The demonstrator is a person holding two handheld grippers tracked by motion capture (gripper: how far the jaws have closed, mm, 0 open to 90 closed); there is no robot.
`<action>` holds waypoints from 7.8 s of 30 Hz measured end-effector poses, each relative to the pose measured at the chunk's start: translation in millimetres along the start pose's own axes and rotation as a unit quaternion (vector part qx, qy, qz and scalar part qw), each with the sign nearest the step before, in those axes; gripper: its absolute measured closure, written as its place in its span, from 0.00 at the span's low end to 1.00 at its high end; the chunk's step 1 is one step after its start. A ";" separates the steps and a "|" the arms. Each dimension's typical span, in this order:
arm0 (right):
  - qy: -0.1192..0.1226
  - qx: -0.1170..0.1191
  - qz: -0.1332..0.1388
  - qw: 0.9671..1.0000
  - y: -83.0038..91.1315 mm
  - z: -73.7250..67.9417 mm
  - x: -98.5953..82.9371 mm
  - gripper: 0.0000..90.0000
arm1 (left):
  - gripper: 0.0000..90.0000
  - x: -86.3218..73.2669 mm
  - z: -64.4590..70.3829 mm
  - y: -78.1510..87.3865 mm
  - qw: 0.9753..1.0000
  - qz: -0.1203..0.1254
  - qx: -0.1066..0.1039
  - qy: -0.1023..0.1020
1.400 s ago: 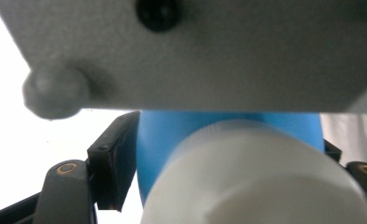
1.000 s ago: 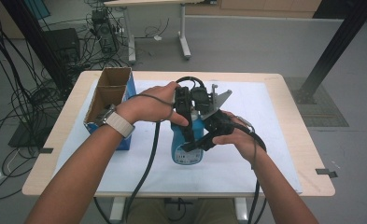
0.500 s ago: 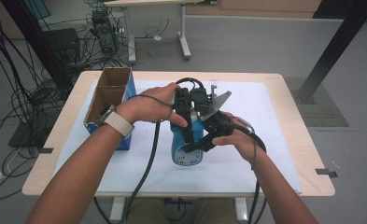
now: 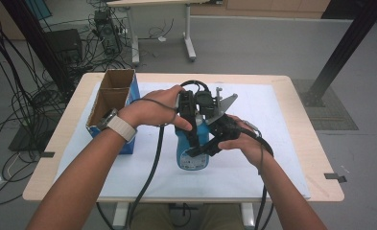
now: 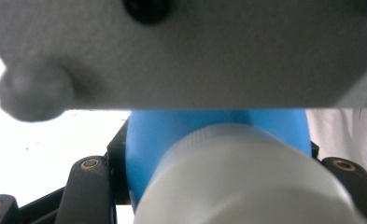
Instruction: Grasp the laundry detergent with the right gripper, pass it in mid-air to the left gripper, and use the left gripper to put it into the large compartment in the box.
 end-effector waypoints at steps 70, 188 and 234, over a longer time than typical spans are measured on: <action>0.010 -0.005 -0.011 1.000 4.6 -2.9 5.6 0.49 | 0.44 -1.0 3.7 5.7 1.000 0.017 0.004 0.006; -0.089 -0.134 -0.315 0.935 146.9 11.6 -89.5 0.07 | 0.41 -53.8 -37.7 126.5 0.900 -0.011 0.118 0.421; -0.086 -0.139 -0.316 0.935 154.3 23.9 -101.4 0.07 | 0.42 -147.7 -67.2 172.5 0.767 0.000 0.108 0.633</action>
Point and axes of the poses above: each handheld gripper's, and its own axes: y roughly backward along the jaws, x roughly out of its top, z roughly to its right, the point moved 6 cm from there along -y, roughly forward along the jaws, and after that the axes turned 5 degrees about -z, right-handed, at the moved point
